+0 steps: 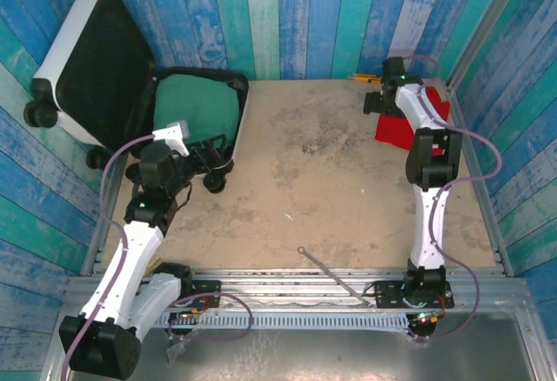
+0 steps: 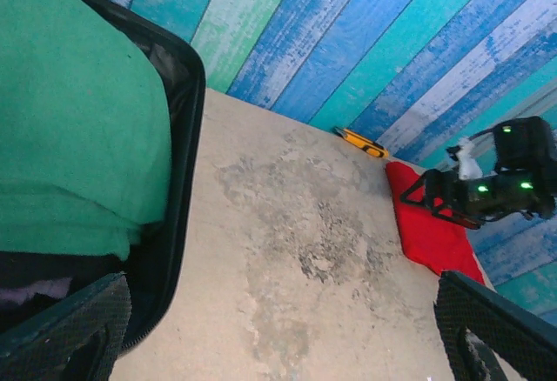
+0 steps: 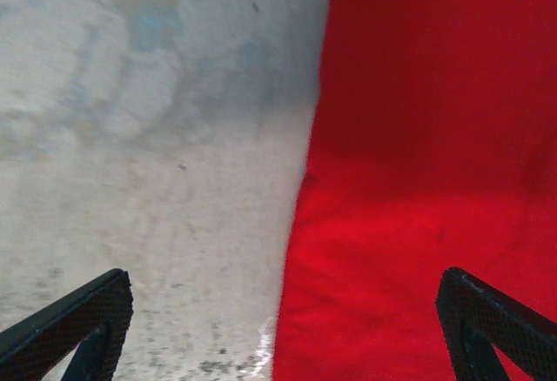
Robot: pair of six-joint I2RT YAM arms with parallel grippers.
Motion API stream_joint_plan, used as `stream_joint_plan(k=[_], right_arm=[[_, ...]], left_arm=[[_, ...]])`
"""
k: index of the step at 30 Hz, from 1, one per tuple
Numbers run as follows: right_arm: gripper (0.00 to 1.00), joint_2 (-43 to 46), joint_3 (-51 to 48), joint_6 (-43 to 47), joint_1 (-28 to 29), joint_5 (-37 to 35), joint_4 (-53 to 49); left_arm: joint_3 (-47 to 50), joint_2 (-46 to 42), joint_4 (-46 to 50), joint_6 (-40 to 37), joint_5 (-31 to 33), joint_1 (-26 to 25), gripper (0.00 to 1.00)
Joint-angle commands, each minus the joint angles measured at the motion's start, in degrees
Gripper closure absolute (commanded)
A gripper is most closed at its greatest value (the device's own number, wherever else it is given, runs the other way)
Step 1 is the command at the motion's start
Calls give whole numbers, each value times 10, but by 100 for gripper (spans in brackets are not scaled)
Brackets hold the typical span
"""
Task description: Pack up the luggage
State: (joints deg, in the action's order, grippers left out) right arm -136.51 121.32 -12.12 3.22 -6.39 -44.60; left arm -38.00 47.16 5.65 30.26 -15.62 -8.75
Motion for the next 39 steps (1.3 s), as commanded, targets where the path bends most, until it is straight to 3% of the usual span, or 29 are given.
stream_joint_plan(k=[1,6,10,15,21,23,29,39], right_arm=[[7,-16,4,18,0,-65,-37],[15,-13,-53,26,0,-102,-8],[36,28,-148,25,0,-75,68],[52,44,-179,26,1,-49,78],[92,86,-230,21,6,-13,78],[99,121,-266,21,17,-1,82],[99,240,-388,21,80,59,92],[97,410,-614,-43,219,158,164]], left_arm=[[4,-4,1,7,-38,-2,6],[3,13,-4,13,-45,-2,6],[6,25,-12,29,-26,-2,6],[11,35,-9,39,-26,-2,6],[15,36,4,40,-31,-3,6],[21,36,0,43,-42,-3,6],[61,38,-62,74,-75,-34,6],[94,122,-142,150,-29,-146,6]])
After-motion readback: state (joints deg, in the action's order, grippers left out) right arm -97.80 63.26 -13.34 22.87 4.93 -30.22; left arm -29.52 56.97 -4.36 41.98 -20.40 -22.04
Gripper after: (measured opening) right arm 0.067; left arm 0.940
